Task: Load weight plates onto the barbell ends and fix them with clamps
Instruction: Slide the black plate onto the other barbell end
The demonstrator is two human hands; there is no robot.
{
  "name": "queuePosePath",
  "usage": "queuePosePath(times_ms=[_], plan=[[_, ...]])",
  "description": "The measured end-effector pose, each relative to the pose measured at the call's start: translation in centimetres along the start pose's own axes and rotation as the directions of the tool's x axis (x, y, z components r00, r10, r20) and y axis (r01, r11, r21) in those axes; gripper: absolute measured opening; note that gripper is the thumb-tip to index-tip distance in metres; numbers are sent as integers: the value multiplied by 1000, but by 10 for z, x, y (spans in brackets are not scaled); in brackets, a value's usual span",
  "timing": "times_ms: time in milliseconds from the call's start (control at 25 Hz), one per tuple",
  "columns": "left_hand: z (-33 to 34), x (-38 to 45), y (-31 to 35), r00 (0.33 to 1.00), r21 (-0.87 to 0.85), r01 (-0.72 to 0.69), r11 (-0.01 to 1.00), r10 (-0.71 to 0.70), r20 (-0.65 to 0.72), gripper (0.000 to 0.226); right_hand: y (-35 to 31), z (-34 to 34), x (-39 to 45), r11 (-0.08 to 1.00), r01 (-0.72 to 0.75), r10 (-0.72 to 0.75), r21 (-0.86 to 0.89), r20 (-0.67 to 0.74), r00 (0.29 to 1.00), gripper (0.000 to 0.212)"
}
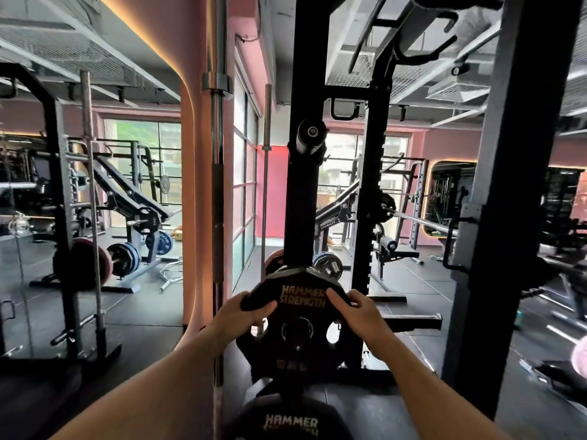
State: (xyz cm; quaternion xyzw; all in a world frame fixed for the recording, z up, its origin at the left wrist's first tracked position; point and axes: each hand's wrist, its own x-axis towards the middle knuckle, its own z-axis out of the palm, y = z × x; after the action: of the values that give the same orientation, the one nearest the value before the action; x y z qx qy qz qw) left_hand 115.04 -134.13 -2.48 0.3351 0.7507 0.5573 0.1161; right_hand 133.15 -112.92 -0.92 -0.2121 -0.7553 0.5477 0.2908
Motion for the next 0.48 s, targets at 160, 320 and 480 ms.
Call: queuePosePath(times_ms=[160,320,480], plan=[[13,-30,16,992,-49,26,998,-32,-122,69,7,-2,-21,993,-72,72,94,6,997,62],[22,-61,27,977,-17,8,1000,-12,-214,64,13,3,-49,985,-43,46,167,-13,999,62],[37,-94,33,970,-10,2,1000,-4,-243,79,17,-4,-87,996,1,10,89,-117,993,51]])
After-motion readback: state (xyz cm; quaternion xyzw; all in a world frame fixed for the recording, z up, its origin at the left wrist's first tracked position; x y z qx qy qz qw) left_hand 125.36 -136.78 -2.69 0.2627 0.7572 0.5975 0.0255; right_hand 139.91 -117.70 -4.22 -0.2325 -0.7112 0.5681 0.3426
